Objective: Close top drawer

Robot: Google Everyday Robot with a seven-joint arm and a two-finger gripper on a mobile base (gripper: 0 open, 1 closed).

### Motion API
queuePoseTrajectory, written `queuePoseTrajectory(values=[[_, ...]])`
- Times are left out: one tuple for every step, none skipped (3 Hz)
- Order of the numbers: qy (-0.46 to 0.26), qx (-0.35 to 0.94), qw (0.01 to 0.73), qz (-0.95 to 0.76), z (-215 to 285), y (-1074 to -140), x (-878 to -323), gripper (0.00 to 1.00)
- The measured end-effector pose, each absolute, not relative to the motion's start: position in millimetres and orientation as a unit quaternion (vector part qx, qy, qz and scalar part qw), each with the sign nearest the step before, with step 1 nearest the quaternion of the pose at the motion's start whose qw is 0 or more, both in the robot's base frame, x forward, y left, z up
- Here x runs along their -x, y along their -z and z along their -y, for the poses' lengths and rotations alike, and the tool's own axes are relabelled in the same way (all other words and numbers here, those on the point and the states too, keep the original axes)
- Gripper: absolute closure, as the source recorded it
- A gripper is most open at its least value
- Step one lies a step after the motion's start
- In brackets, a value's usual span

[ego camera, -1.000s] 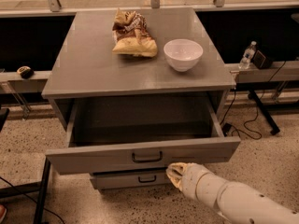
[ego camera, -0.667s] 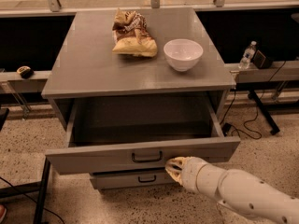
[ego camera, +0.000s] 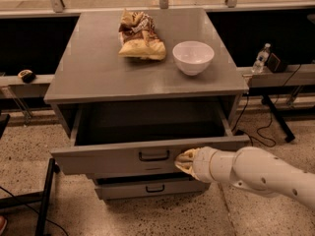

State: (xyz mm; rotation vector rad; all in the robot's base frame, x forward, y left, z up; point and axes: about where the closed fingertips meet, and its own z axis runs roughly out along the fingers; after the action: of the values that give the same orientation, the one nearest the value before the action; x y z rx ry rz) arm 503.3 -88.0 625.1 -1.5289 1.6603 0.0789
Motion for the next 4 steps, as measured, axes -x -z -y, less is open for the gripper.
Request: queuePoseTrajectory(values=[[-0.045,0.626,0.404,-0.666,85.8,-620.2,-518.7,1.00],[-0.053,0.638,0.380,-0.667,81.2,-612.0,-538.1,1.00],[-0.052,0.643,0.362,-0.673,80.0,-603.5,-558.2,1.00],[-0.045,0.642,0.353,-0.680,81.2,-597.2,-578.1,1.00]])
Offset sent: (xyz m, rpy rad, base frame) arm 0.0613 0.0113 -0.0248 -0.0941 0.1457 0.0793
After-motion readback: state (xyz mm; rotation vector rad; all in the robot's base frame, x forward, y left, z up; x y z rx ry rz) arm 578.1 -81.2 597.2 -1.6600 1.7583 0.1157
